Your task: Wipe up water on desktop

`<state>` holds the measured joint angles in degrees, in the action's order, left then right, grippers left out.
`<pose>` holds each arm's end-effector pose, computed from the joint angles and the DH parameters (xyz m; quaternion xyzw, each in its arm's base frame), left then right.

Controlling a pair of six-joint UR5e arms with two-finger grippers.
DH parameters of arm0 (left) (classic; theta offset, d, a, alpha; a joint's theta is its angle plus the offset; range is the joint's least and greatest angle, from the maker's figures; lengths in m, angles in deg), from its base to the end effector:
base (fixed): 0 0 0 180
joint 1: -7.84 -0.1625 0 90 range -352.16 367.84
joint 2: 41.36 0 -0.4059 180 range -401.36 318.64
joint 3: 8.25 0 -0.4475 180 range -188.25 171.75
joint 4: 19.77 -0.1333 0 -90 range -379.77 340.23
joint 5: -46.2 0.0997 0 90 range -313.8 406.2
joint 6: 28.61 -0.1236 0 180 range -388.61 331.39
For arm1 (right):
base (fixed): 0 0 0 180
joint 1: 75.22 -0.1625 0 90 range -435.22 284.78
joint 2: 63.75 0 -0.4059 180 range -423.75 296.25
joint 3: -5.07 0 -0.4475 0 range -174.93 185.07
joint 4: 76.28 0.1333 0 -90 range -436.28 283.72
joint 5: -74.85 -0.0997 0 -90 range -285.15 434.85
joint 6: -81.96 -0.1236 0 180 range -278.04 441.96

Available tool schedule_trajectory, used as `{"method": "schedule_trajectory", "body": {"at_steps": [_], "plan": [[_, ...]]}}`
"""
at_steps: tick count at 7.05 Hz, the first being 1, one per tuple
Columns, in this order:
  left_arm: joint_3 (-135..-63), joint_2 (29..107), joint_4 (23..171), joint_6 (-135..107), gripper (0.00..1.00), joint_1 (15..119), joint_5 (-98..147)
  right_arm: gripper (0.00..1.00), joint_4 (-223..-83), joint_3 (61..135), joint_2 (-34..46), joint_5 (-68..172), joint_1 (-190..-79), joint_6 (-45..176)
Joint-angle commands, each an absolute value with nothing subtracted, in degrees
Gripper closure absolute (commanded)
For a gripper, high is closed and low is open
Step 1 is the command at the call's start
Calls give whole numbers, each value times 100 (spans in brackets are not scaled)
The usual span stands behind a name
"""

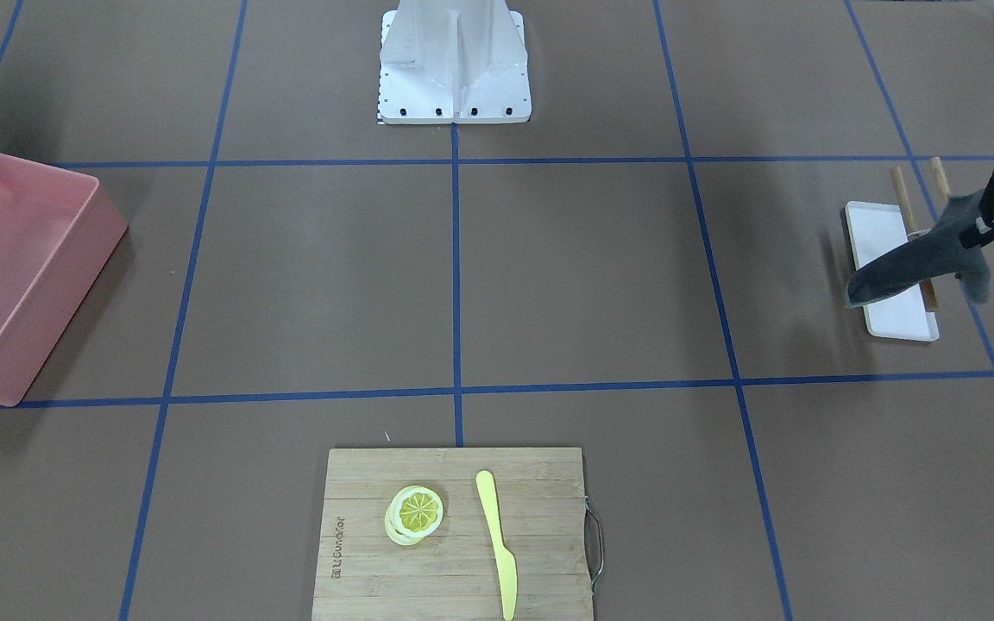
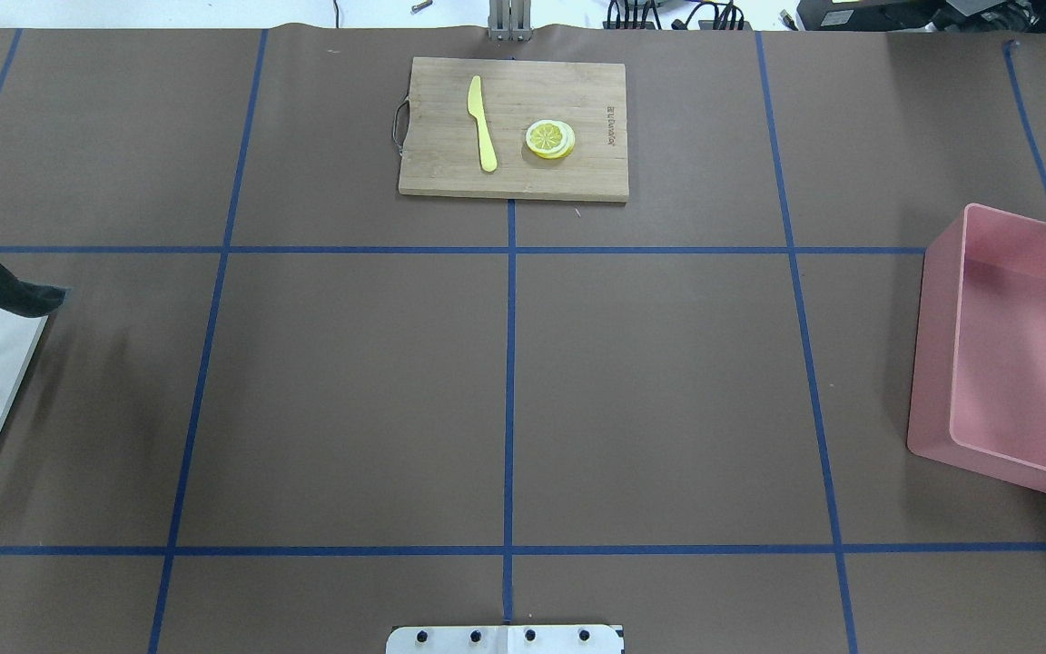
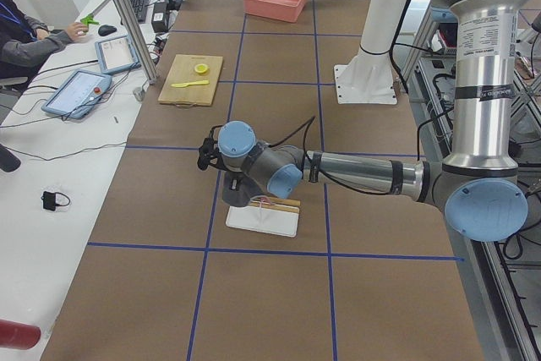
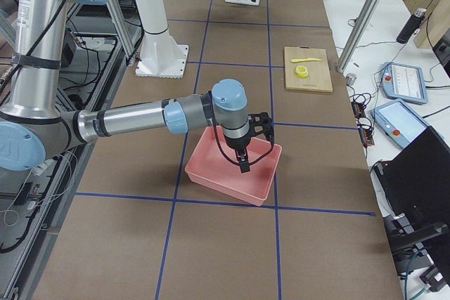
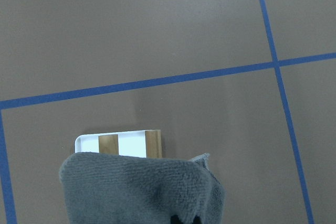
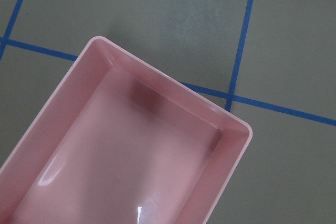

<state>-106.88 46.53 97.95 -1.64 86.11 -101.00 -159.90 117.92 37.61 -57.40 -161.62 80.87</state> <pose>0.0830 -0.5443 0.5166 0.0923 0.5173 0.0284 0.8504 0.0199 -0.4837 0.5278 0.1302 -0.3617 -0.0761 0.9200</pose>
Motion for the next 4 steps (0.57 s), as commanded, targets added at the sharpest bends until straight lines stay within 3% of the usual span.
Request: {"method": "schedule_trajectory", "body": {"at_steps": [1,4], "plan": [[-11028,4950,9721,939,100,8615,-10102,0,-15793,11809,3741,-5795,-16144,7942],[-11205,5635,9756,2523,100,8554,-10102,0,-14717,11827,3391,-5805,-15349,6480]]}}
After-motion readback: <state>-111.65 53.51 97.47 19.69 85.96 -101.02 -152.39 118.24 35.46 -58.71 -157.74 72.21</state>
